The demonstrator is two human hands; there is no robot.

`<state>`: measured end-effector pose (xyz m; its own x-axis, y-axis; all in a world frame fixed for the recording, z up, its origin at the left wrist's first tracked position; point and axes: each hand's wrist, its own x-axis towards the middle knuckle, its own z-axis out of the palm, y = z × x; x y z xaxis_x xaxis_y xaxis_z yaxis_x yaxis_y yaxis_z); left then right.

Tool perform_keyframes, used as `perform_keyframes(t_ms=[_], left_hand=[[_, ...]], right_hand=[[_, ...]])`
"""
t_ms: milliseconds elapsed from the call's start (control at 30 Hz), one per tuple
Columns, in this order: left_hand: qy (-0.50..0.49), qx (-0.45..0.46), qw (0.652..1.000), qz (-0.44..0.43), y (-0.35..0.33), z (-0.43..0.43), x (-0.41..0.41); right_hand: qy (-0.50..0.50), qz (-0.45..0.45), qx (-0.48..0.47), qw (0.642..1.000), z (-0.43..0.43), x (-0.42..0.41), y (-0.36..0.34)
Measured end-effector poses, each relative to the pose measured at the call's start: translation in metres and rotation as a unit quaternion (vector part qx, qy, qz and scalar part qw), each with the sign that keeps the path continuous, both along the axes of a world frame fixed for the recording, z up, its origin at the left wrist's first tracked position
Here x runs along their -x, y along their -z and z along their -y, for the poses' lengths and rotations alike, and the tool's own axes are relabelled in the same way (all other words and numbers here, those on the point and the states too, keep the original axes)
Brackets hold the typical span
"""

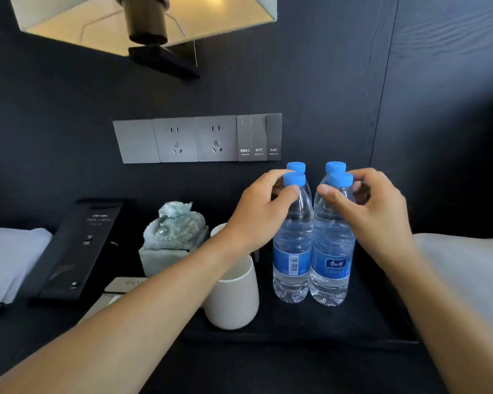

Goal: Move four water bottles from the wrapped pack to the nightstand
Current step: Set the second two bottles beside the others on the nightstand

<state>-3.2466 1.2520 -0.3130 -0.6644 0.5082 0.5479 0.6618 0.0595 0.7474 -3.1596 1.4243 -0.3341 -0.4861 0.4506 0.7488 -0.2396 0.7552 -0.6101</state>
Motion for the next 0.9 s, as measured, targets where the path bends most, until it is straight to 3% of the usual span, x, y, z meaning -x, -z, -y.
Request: perform_keyframes(t_ms=[500, 733, 900], left_hand=[[-0.113, 0.018, 0.993, -0.035, -0.003, -0.008, -0.003], [-0.048, 0.037, 0.998, -0.018, -0.009, 0.003, 0.0], [-0.132, 0.015, 0.991, -0.002, -0.005, -0.002, 0.0]], right_hand=[[0.0, 0.014, 0.014, 1.0, 0.008, -0.003, 0.0], [-0.002, 0.021, 0.014, 1.0, 0.007, -0.002, -0.001], [0.0, 0.022, 0.013, 1.0, 0.008, -0.002, -0.001]])
